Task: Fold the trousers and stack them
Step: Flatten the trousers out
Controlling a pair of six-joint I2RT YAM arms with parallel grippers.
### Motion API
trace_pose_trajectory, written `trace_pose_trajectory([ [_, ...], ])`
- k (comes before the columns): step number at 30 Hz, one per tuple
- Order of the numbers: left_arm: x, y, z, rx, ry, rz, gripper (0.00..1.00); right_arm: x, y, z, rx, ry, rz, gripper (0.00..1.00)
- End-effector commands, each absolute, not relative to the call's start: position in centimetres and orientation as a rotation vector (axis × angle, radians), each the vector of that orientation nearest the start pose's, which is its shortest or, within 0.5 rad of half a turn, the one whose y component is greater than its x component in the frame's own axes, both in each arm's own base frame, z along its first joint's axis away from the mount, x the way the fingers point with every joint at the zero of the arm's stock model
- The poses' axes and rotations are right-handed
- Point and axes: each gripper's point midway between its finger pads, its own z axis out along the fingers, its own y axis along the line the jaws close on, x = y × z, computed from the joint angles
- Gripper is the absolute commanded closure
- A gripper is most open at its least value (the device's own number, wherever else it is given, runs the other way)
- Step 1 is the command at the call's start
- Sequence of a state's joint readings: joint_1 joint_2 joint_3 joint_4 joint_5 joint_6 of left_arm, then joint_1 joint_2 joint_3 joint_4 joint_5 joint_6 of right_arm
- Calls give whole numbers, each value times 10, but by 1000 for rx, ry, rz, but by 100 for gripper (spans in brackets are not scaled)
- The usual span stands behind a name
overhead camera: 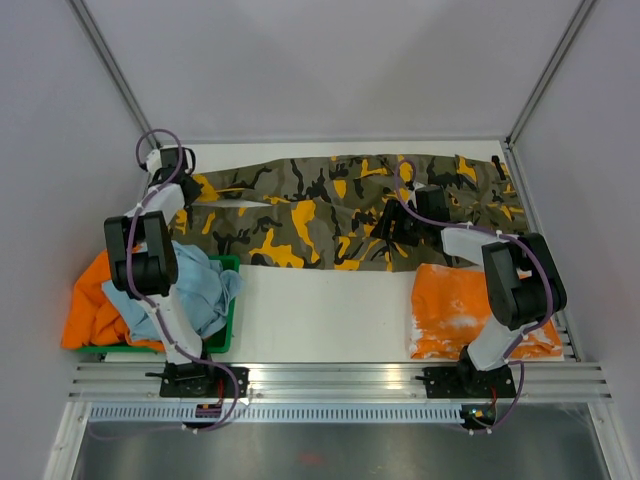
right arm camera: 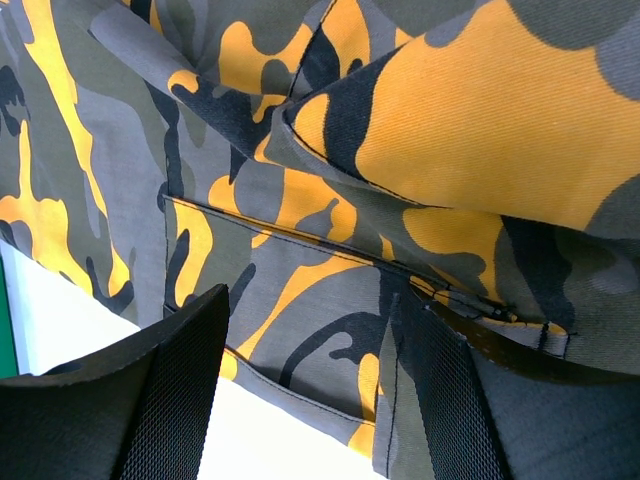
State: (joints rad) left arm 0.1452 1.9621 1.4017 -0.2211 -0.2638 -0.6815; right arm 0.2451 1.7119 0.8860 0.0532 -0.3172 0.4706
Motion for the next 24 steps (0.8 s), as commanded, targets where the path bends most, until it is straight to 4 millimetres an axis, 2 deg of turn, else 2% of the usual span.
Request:
trace_pose_trajectory([
  [1, 486, 102, 95, -1202, 1938, 20, 97, 380, 174, 54, 70, 2372, 737, 24],
  [2, 480, 100, 91, -1220, 1939, 16, 96, 379, 174, 54, 70, 2374, 739, 24],
  [3, 476, 99, 89, -1248, 1926, 3, 91, 379, 174, 54, 71, 2374, 741, 24],
  [4, 465, 99, 78, -1271, 1939, 21, 89, 378, 175, 54, 63, 2375, 746, 24],
  [5, 461, 98, 80, -1279, 1933, 19, 88, 378, 175, 54, 62, 2377, 747, 24],
  [6, 454, 99, 75, -1295, 1931, 30, 71, 377, 175, 55, 60, 2377, 747, 24],
  [8, 451, 99, 78, -1294, 1921, 38, 58, 377, 175, 55, 52, 2382, 744, 24],
  [9, 448, 102, 84, -1298, 1906, 51, 46, 377, 174, 56, 46, 2380, 742, 24],
  [11, 447, 106, 92, -1304, 1879, 64, 45, 377, 174, 56, 40, 2382, 737, 24],
  [13, 449, 114, 109, -1292, 1825, 76, 43, 378, 174, 56, 39, 2383, 736, 24],
  [14, 453, 117, 115, -1282, 1800, 75, 38, 378, 174, 57, 39, 2385, 737, 25],
  [15, 459, 122, 124, -1246, 1779, 78, 29, 378, 174, 57, 39, 2385, 737, 24],
  [17, 474, 131, 138, -1203, 1756, 90, 25, 379, 175, 57, 36, 2383, 737, 24],
  [18, 490, 141, 164, -1199, 1700, 108, 24, 379, 175, 58, 40, 2382, 737, 24],
  [19, 491, 143, 141, -1220, 1784, 163, 24, 380, 174, 58, 41, 2382, 735, 24],
  [20, 498, 145, 142, -1220, 1802, 177, 24, 380, 174, 57, 45, 2382, 732, 25],
  [21, 517, 147, 160, -1207, 1783, 145, 24, 381, 174, 57, 53, 2380, 732, 24],
  [22, 525, 144, 138, -1216, 1844, 151, 24, 381, 173, 56, 62, 2381, 727, 25],
  [23, 525, 142, 129, -1231, 1891, 155, 26, 381, 173, 54, 68, 2382, 727, 24],
  [24, 537, 135, 135, -1208, 1903, 90, 28, 381, 173, 53, 77, 2384, 728, 24],
])
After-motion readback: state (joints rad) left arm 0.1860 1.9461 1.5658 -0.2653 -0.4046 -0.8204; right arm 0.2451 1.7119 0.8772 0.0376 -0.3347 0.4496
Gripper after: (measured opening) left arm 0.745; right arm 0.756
